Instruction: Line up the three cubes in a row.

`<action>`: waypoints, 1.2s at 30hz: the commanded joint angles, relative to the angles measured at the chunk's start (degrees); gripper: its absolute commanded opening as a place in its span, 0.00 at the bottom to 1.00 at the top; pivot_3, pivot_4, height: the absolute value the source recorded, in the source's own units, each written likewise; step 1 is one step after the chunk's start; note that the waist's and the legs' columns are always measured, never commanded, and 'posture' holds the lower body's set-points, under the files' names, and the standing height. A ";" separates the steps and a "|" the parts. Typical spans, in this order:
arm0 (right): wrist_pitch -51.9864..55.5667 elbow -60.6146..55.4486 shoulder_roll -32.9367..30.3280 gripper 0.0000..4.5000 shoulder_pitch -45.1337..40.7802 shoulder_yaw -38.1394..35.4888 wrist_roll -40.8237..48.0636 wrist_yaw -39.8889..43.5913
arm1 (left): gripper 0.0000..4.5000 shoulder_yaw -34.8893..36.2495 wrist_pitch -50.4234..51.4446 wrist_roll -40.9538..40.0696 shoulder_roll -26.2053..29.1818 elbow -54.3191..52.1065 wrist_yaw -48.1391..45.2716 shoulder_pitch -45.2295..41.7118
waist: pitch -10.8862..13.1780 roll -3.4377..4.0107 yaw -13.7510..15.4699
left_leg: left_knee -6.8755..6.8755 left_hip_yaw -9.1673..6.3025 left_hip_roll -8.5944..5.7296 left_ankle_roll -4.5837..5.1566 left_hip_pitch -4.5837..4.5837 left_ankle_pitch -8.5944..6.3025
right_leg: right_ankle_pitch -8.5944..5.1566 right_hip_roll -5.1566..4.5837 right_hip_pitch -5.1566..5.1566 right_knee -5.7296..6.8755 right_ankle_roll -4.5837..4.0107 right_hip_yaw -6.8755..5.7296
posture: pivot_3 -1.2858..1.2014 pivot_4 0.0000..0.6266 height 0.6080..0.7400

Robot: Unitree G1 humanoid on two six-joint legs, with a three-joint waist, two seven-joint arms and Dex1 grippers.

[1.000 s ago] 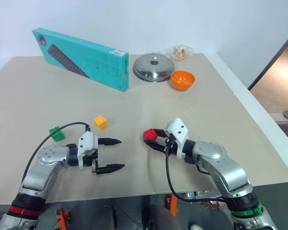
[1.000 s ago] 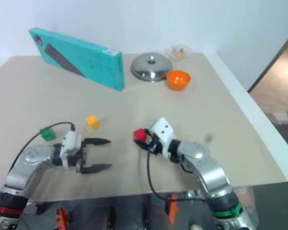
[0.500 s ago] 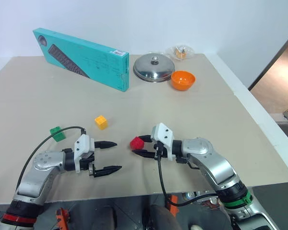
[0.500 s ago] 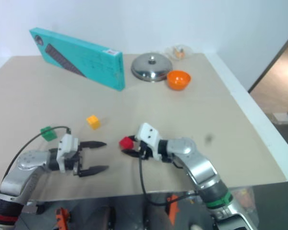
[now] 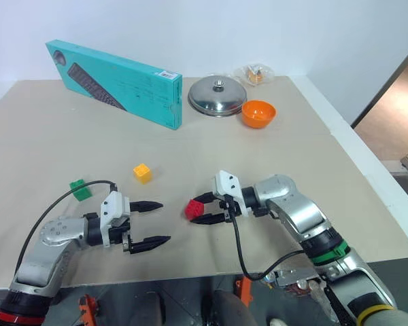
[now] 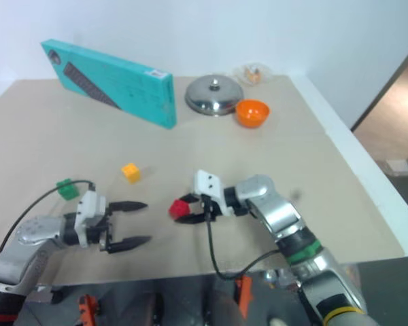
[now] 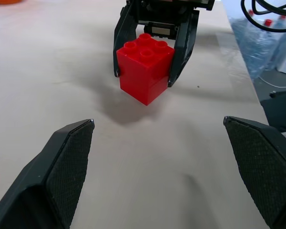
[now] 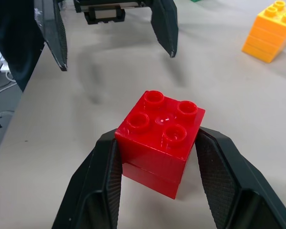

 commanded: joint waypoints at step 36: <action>-18.56 22.41 6.22 0.39 -10.35 0.06 -6.50 11.68 | 1.00 3.12 -0.17 -1.33 2.09 -8.04 3.52 6.36 | 0.03 0.05 0.01 | 0.02 0.47 0.32 -0.01 0.11 0.00 | 0.09 0.11 -0.05 0.08 -0.16 0.21 | 0.52 0.24 1.00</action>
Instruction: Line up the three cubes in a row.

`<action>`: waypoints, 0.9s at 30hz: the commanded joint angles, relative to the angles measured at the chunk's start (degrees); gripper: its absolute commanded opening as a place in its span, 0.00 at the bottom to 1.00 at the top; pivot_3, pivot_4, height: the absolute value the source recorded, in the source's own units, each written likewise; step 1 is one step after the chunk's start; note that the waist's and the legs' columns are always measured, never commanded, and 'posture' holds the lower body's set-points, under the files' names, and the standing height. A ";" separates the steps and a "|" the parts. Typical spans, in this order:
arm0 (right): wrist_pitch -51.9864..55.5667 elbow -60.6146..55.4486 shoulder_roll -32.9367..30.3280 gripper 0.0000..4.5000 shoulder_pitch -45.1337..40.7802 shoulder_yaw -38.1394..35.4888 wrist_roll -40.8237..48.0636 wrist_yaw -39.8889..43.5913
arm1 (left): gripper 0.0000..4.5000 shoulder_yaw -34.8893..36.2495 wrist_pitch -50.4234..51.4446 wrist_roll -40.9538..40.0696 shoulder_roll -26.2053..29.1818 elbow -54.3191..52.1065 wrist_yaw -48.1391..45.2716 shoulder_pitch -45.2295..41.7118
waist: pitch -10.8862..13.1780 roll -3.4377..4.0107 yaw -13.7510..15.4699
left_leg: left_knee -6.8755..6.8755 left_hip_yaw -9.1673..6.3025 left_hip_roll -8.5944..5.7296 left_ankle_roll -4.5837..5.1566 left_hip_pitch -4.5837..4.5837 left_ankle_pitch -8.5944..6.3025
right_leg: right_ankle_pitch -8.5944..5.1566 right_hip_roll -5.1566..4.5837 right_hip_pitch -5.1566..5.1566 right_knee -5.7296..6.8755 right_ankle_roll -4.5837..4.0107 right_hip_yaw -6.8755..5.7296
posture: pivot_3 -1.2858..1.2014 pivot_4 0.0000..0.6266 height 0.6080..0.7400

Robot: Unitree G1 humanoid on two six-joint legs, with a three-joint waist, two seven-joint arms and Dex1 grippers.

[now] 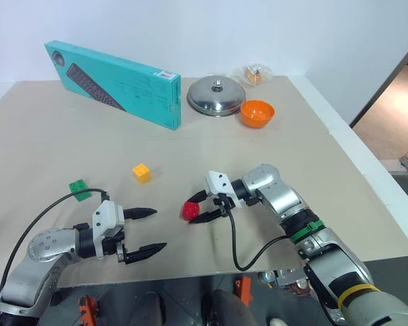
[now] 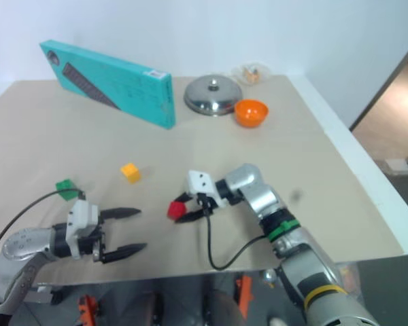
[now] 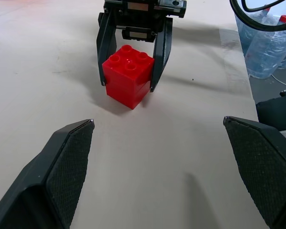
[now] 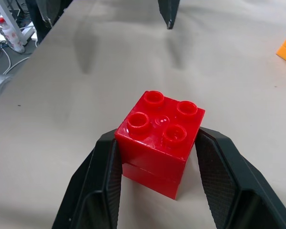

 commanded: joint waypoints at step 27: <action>24.65 -39.30 -5.65 1.00 13.89 -11.84 12.18 -12.58 | 1.00 4.77 2.09 -0.59 -3.07 0.67 9.99 -3.96 | 0.03 0.03 0.11 | 0.00 0.05 0.09 -0.01 -0.05 0.00 | 0.05 0.06 -0.12 0.02 0.00 0.19 | 0.52 0.24 1.00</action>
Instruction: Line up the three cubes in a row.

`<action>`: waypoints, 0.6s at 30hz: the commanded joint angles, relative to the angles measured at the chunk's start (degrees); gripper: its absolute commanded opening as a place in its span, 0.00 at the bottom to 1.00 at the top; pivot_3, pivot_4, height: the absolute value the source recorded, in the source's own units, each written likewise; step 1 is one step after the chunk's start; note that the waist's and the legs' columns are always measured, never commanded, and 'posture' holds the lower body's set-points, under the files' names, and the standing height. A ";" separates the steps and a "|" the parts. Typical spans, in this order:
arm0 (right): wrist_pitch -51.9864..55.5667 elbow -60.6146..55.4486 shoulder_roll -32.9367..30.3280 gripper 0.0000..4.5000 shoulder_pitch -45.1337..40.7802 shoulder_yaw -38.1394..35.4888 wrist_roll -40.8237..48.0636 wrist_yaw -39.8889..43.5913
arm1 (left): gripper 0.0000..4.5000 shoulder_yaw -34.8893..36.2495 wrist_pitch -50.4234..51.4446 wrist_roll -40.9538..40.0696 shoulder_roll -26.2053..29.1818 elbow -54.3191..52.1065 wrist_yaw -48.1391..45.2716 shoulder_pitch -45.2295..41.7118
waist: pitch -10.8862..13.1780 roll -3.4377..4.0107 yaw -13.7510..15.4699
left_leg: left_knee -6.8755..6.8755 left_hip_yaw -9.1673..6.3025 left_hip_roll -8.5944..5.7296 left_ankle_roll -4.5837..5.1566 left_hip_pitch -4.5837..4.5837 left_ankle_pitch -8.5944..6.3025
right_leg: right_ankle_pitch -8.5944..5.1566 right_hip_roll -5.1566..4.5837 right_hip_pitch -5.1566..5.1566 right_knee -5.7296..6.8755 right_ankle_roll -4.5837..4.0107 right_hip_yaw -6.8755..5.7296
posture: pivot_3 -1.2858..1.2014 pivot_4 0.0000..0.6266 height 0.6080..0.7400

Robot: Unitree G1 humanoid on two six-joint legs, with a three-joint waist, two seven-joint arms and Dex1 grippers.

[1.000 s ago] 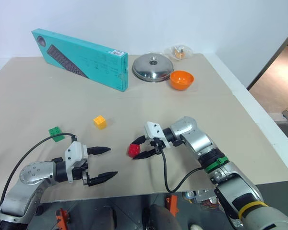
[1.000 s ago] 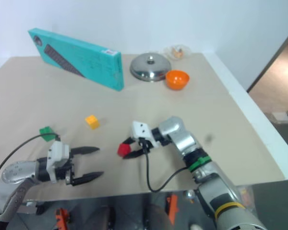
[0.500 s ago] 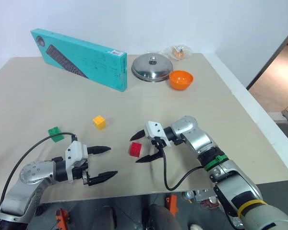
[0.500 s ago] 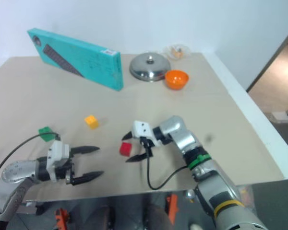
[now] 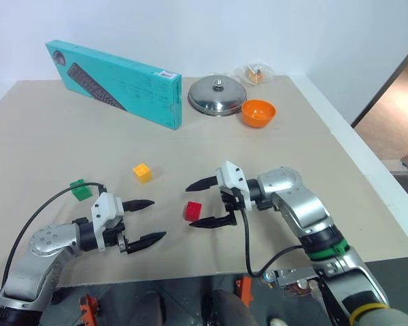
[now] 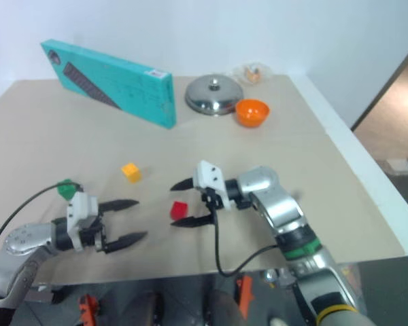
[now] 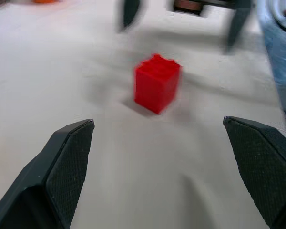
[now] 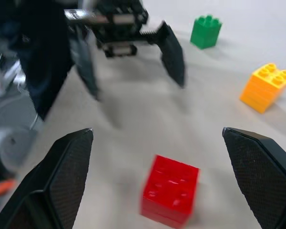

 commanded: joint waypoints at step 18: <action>8.54 -25.04 3.37 1.00 10.30 -5.08 2.49 -28.01 | 1.00 13.53 -2.29 7.68 -12.48 -4.64 31.98 3.40 | -0.02 -0.07 -0.16 | 0.00 0.19 0.00 -0.01 0.05 0.00 | 0.08 0.03 -0.07 -0.01 0.09 0.33 | 0.52 0.24 1.00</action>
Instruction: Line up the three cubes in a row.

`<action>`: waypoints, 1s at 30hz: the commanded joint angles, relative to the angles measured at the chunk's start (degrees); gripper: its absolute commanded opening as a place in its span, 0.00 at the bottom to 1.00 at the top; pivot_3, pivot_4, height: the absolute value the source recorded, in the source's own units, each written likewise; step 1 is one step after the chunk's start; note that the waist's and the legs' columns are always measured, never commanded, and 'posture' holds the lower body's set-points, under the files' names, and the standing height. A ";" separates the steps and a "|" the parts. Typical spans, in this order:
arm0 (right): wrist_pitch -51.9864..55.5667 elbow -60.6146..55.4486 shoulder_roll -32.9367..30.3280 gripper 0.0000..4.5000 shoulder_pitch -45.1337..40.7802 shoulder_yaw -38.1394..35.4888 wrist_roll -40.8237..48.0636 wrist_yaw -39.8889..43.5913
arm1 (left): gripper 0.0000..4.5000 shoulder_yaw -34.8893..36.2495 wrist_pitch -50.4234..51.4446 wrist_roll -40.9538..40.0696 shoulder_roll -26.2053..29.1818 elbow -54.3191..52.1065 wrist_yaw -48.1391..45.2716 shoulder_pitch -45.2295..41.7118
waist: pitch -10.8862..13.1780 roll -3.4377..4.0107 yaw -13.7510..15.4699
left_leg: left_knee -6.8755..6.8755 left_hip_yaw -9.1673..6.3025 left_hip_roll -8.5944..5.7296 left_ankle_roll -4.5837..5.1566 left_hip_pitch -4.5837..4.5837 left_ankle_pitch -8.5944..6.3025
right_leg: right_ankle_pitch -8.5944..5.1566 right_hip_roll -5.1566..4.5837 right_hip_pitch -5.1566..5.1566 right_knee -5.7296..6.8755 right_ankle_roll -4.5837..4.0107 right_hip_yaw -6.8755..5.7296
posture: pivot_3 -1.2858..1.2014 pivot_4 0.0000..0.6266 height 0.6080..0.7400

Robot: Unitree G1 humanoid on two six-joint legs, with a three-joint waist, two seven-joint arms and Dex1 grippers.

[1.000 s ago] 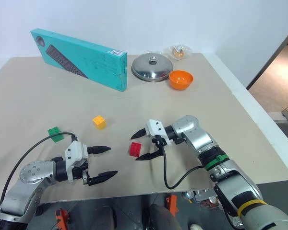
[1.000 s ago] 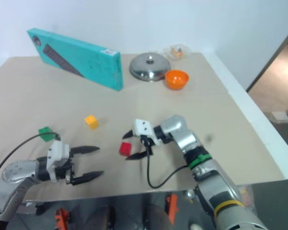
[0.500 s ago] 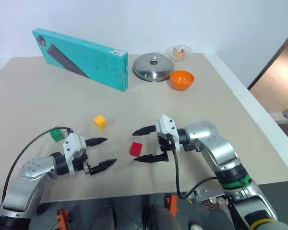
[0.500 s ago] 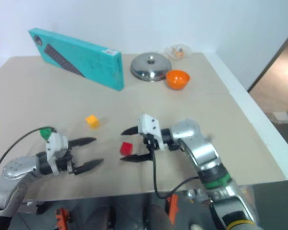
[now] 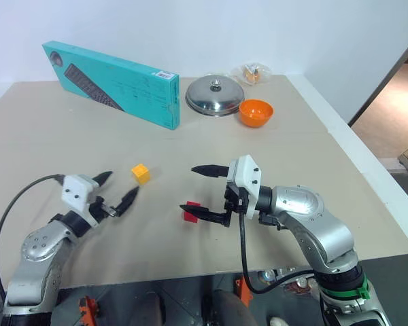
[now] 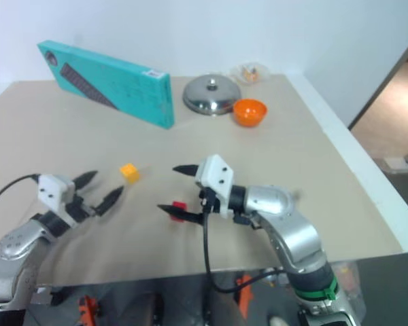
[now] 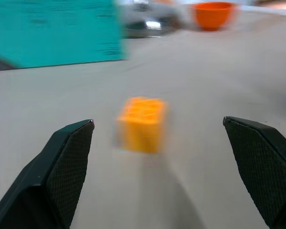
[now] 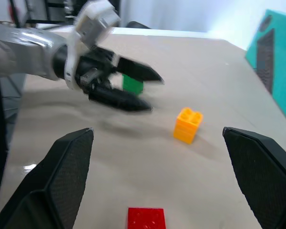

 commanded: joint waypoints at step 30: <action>-1.77 -3.36 -1.83 1.00 2.37 0.53 2.76 -1.57 | 1.00 5.16 7.83 3.26 -14.44 -0.63 28.17 -1.46 | -0.03 -0.34 0.02 | 0.06 0.42 -0.03 -0.01 -0.01 -0.01 | 0.10 0.02 -0.05 -0.01 0.12 0.19 | 0.52 0.24 1.00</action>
